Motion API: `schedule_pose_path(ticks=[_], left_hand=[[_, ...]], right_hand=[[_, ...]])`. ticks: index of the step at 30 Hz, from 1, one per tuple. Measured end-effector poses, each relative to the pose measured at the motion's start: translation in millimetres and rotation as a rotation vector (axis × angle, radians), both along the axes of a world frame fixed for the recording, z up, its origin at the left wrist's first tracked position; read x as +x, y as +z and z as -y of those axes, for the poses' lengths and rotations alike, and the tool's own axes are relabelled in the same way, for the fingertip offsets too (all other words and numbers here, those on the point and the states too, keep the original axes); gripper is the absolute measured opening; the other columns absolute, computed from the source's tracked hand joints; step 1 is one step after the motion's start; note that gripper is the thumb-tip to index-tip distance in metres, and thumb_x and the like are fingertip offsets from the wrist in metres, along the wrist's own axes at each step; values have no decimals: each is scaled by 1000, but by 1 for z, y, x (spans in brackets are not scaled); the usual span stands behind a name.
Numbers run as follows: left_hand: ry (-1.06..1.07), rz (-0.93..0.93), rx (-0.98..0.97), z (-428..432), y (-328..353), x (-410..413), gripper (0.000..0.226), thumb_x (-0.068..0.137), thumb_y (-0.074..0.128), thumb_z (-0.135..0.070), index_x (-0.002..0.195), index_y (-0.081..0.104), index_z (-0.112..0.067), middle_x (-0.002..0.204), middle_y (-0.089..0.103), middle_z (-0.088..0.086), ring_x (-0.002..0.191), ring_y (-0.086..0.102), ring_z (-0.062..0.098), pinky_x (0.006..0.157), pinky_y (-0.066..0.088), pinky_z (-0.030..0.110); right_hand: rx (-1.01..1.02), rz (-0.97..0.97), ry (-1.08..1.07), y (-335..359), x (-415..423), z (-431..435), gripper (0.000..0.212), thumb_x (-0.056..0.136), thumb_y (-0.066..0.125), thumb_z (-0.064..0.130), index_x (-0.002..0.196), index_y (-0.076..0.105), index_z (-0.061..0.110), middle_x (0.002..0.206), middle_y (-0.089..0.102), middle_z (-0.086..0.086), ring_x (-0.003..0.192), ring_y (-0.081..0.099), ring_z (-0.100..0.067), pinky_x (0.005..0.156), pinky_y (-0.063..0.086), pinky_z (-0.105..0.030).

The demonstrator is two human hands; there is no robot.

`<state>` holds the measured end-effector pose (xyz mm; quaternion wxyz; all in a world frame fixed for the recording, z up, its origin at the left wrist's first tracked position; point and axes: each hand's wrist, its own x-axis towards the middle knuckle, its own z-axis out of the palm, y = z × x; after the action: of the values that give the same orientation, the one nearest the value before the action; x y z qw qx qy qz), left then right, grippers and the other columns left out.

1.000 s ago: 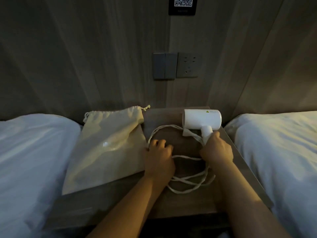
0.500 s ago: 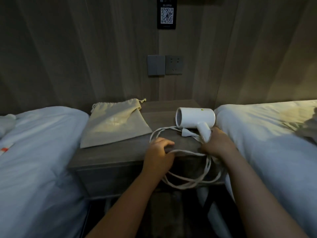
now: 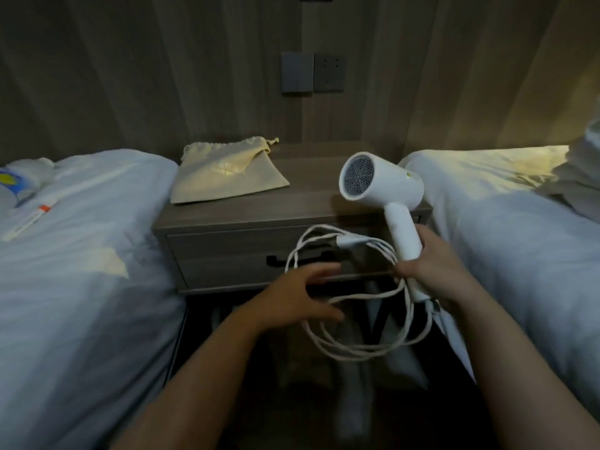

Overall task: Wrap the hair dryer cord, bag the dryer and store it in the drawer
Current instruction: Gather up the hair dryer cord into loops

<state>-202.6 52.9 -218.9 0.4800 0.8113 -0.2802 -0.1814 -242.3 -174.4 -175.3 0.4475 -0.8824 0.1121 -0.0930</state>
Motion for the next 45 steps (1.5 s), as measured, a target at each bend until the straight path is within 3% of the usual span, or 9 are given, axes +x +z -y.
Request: schedule_pose_path(ticks=[3, 7, 11, 15, 23, 28, 34, 40, 45], left_hand=[[179, -109, -265, -20, 4, -5, 43, 83, 65, -12, 119, 52, -30, 125, 61, 6, 106, 60, 7, 87, 48, 16], [349, -454, -462, -24, -6, -9, 38, 97, 27, -44, 127, 46, -31, 125, 59, -2, 114, 55, 15, 102, 35, 42], [328, -560, -461, -16, -5, -17, 31, 94, 41, -39, 115, 55, -21, 111, 62, 3, 103, 59, 19, 93, 47, 41], [276, -356, -168, -18, -6, -17, 46, 86, 62, -25, 127, 42, -30, 102, 57, -11, 89, 58, 6, 66, 52, 21], [392, -251, -225, -20, -19, -2, 61, 74, 75, -19, 128, 48, -29, 120, 56, -1, 99, 57, 11, 81, 49, 32], [649, 589, -60, -10, -16, -16, 23, 76, 62, -25, 95, 66, -13, 92, 60, 1, 82, 57, 16, 74, 48, 30], [466, -692, -427, 25, -18, -37, 22, 93, 50, -34, 99, 63, -17, 87, 67, 0, 77, 63, 10, 68, 51, 27], [624, -752, -825, 32, -26, -26, 27, 89, 57, -24, 113, 58, -11, 105, 66, 9, 101, 63, 24, 90, 51, 41], [728, -708, -805, 21, -28, -19, 25, 88, 59, -16, 110, 58, -6, 99, 64, 10, 90, 63, 23, 71, 53, 34]], right_hand=[[-133, -16, 106, -7, -17, 11, 74, 61, 71, -4, 128, 48, 16, 114, 55, -6, 100, 54, -24, 74, 39, -29], [-299, -71, 323, -8, -34, 8, 77, 63, 67, -6, 132, 47, 23, 114, 53, 7, 103, 52, -14, 80, 37, -26], [-408, -145, 510, -17, -38, -8, 78, 63, 68, -4, 132, 47, 26, 116, 52, 14, 106, 49, -6, 87, 37, -25], [-473, -158, 562, -31, -35, -17, 72, 65, 72, 5, 130, 49, 27, 121, 59, 6, 105, 53, -9, 88, 42, -28], [-429, -189, 513, -43, -17, -24, 69, 63, 74, 10, 126, 51, 26, 119, 60, 2, 106, 57, -18, 88, 48, -36], [-510, -115, 347, -52, -12, -29, 66, 68, 64, 8, 128, 48, 30, 119, 62, -1, 107, 58, -24, 78, 45, -32], [-552, -1, 245, -55, -13, -47, 55, 74, 64, 18, 125, 48, 27, 113, 64, -4, 101, 60, -27, 69, 36, -27], [-363, -61, 337, -51, -16, -71, 59, 73, 66, 16, 128, 48, 28, 119, 60, 0, 103, 57, -19, 82, 48, -33], [85, -231, 390, -42, -10, -67, 17, 81, 67, 25, 98, 66, 26, 99, 65, 6, 87, 59, -5, 75, 48, -15]])
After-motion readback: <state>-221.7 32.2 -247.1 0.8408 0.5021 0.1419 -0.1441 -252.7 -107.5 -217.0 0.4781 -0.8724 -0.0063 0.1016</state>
